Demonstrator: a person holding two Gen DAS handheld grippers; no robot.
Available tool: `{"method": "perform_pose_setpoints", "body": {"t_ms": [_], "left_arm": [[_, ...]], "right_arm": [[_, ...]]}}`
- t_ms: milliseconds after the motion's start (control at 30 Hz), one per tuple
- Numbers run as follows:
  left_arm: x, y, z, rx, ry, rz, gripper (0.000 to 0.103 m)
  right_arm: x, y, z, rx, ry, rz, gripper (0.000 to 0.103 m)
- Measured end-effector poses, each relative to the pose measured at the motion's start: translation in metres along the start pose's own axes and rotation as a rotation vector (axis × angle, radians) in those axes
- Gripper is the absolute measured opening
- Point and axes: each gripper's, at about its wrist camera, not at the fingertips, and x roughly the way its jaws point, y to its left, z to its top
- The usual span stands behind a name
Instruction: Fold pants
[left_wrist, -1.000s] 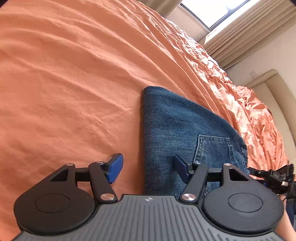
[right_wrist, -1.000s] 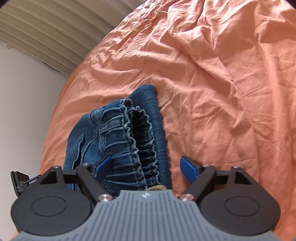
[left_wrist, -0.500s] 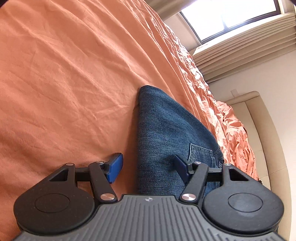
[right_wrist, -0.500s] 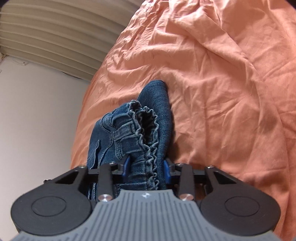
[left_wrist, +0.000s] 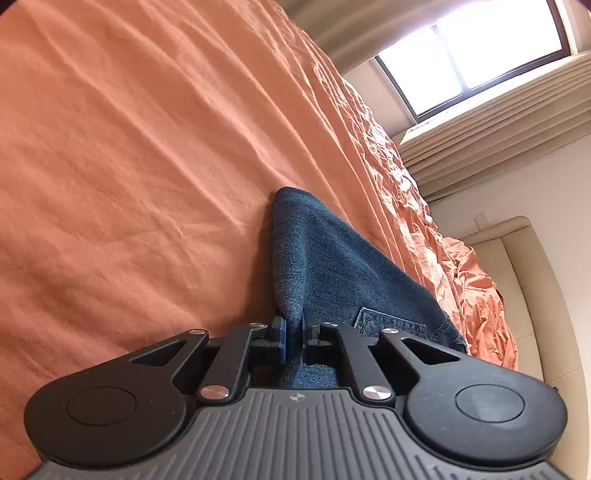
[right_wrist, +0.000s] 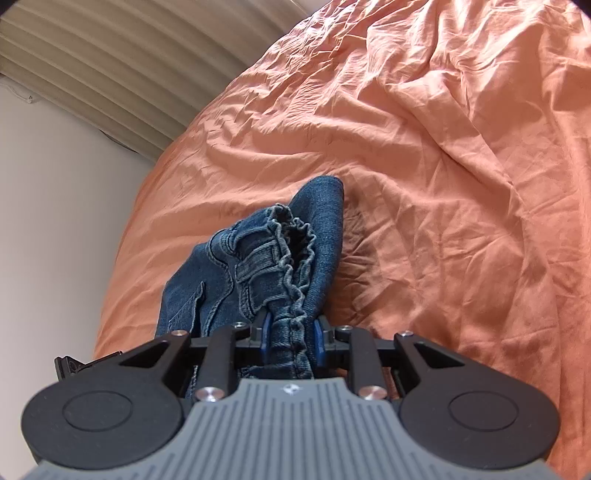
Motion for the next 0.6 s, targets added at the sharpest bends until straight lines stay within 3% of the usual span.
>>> {"method": "perform_pose_setpoints", "body": {"t_ms": [200,333,600], "left_arm": [[-0.033,-0.036,0.006,0.085,-0.037,0.021,0.006],[-0.079,-0.048,0.014,0.115,-0.087,0.007,0.006],[-0.202,-0.061,0.045,0.260,-0.160,0.144,0.006]], "right_arm": [[-0.034,0.051,-0.003,-0.061,-0.044,-0.012,0.016],[-0.055,0.095,-0.011,-0.086,-0.068,0.029,0.016],[-0.036,0.202,-0.052,-0.178,-0.051,0.154,0.016]]}}
